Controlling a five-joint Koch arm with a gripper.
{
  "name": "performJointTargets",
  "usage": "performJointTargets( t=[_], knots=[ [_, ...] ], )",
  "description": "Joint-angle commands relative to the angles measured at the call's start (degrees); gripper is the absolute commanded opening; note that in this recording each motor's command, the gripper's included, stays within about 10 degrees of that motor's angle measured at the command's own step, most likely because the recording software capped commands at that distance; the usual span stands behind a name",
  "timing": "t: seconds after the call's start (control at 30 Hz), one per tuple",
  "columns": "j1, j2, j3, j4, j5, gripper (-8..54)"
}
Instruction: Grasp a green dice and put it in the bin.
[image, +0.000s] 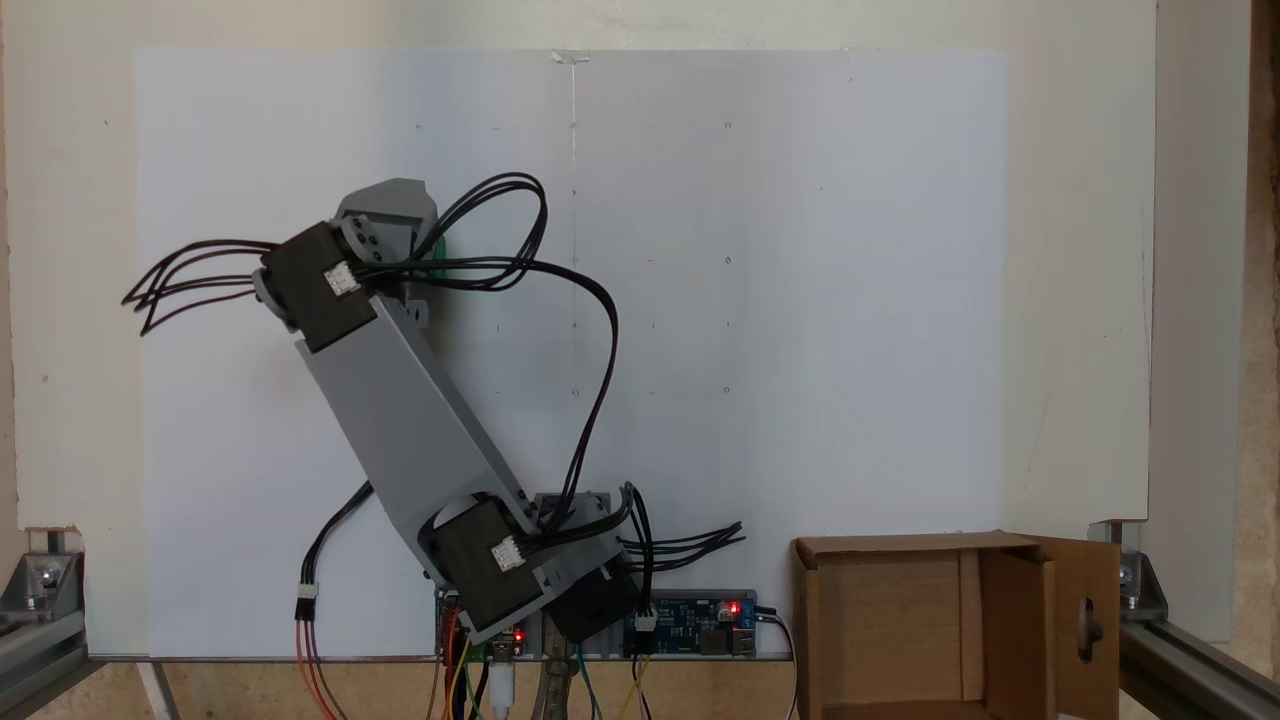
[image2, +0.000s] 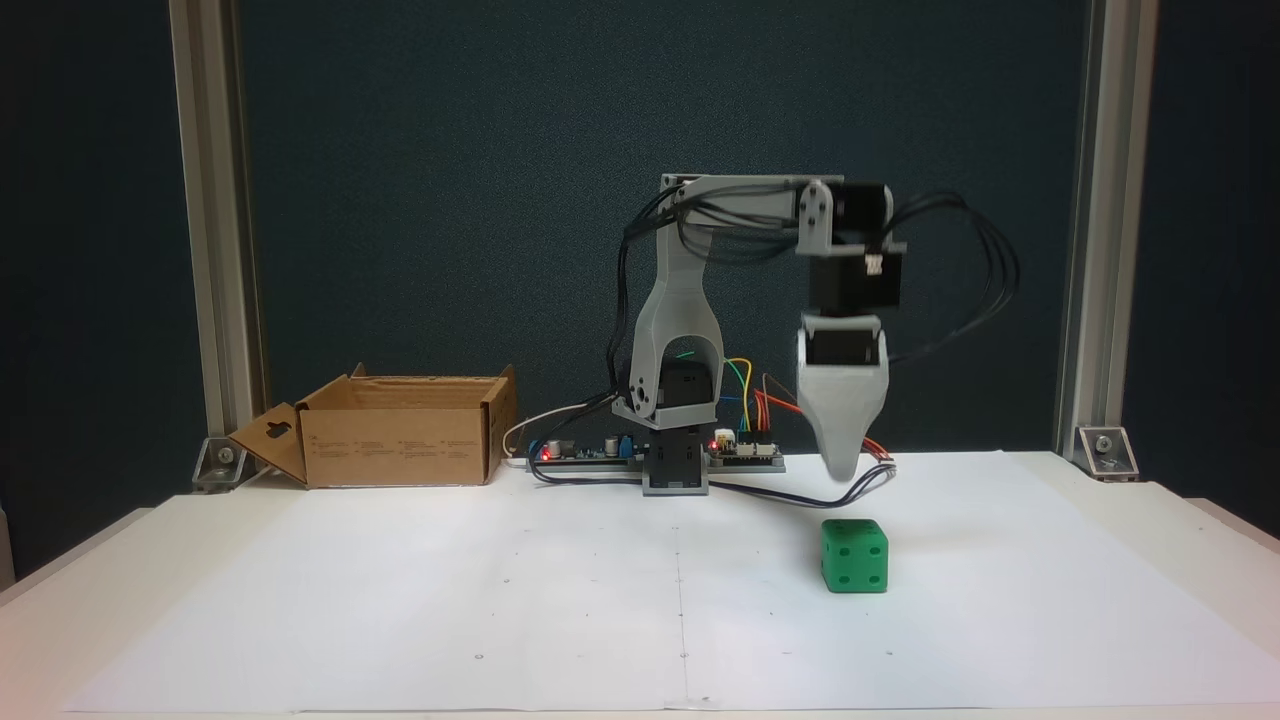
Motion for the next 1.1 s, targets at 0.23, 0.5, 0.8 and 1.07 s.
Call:
performJointTargets(
  t=[0.23, 0.5, 0.8, 1.07],
  knots=[
    [0.0, 2.11, 2.46, -4.48, 4.04, 42.5],
    [0.09, 3.34, 4.48, -4.83, 4.04, 42.5],
    [0.18, 3.6, 6.33, -7.38, 4.04, 42.4],
    [0.26, 4.75, 9.14, -11.07, 4.04, 42.4]
  ],
)
